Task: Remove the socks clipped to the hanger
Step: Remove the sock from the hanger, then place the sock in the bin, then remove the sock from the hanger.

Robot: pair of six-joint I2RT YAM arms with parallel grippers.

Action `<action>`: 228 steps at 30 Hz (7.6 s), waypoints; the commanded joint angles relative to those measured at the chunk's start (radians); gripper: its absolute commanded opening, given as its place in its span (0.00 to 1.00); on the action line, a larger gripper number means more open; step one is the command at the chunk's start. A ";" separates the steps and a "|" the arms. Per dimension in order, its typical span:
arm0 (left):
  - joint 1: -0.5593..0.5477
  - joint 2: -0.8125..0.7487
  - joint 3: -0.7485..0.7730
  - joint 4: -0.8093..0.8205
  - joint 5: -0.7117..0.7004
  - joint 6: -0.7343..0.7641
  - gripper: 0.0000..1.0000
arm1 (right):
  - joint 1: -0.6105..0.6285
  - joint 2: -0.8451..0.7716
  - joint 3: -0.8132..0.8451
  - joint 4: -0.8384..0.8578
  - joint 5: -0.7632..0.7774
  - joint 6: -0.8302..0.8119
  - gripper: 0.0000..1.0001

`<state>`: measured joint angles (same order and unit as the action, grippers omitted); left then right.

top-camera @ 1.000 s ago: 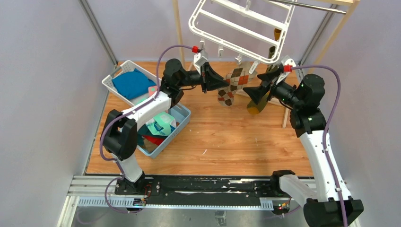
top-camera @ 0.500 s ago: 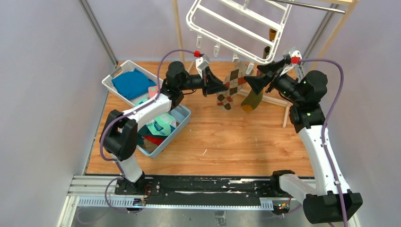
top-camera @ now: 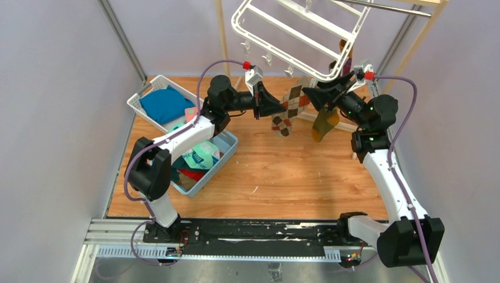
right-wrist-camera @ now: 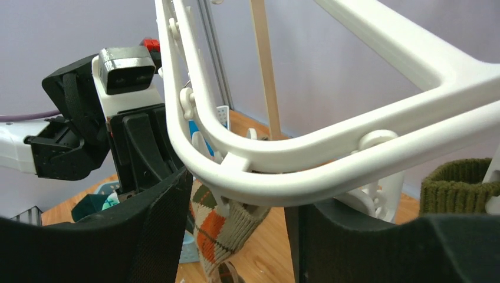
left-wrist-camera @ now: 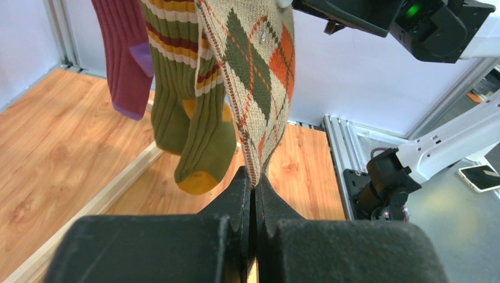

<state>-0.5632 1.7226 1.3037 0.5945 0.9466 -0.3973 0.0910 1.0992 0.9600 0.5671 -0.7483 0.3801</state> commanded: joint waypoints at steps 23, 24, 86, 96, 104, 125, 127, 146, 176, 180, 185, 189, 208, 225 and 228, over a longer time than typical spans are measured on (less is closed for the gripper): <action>-0.009 -0.023 0.031 0.011 -0.002 -0.012 0.00 | 0.008 0.063 0.005 0.345 0.031 0.251 0.48; -0.010 -0.024 0.029 0.011 -0.002 -0.012 0.00 | 0.008 0.066 0.005 0.345 0.031 0.255 0.48; -0.008 -0.081 0.025 -0.153 -0.063 0.000 0.00 | -0.069 0.137 -0.043 0.731 -0.131 0.385 0.40; -0.009 -0.069 0.038 -0.153 -0.063 -0.009 0.00 | -0.041 0.131 -0.027 0.558 -0.092 0.280 0.45; -0.014 -0.072 0.026 -0.153 -0.052 -0.006 0.00 | 0.007 0.120 -0.056 0.505 -0.027 0.202 0.57; -0.024 -0.065 0.013 -0.153 -0.057 0.001 0.00 | 0.015 0.184 -0.029 0.728 -0.040 0.376 0.50; -0.025 -0.064 0.013 -0.153 -0.057 0.001 0.00 | 0.014 0.188 -0.025 0.735 -0.041 0.390 0.50; -0.024 -0.072 0.004 -0.178 -0.081 0.029 0.00 | -0.005 0.159 -0.056 0.698 0.046 0.457 0.00; 0.062 -0.646 0.034 -1.483 -0.985 0.855 0.00 | -0.036 -0.084 -0.054 -0.280 -0.204 -0.057 0.89; 0.074 -0.642 -0.023 -1.471 -1.173 0.908 0.00 | -0.034 -0.094 -0.054 -0.410 -0.261 -0.140 0.90; 0.086 -0.510 -0.036 -1.403 -1.152 0.922 0.01 | -0.034 -0.122 -0.026 -0.626 -0.275 -0.311 0.91; 0.085 -0.341 -0.016 -1.350 -1.183 0.943 0.05 | -0.034 -0.146 -0.029 -0.706 -0.267 -0.372 0.91; 0.085 -0.498 -0.204 -1.236 -1.043 0.902 0.83 | -0.048 -0.273 0.167 -1.254 0.114 -0.631 0.92; 0.085 -0.605 -0.093 -1.200 -0.746 0.884 0.99 | -0.082 -0.187 0.335 -1.041 0.361 -0.763 0.90; 0.085 -0.606 -0.084 -1.196 -0.728 0.880 0.99 | -0.082 -0.130 0.364 -0.986 0.271 -0.798 0.87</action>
<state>-0.4808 1.1282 1.1851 -0.6373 0.1448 0.4973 0.0231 0.9081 1.2747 -0.5457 -0.3939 -0.3439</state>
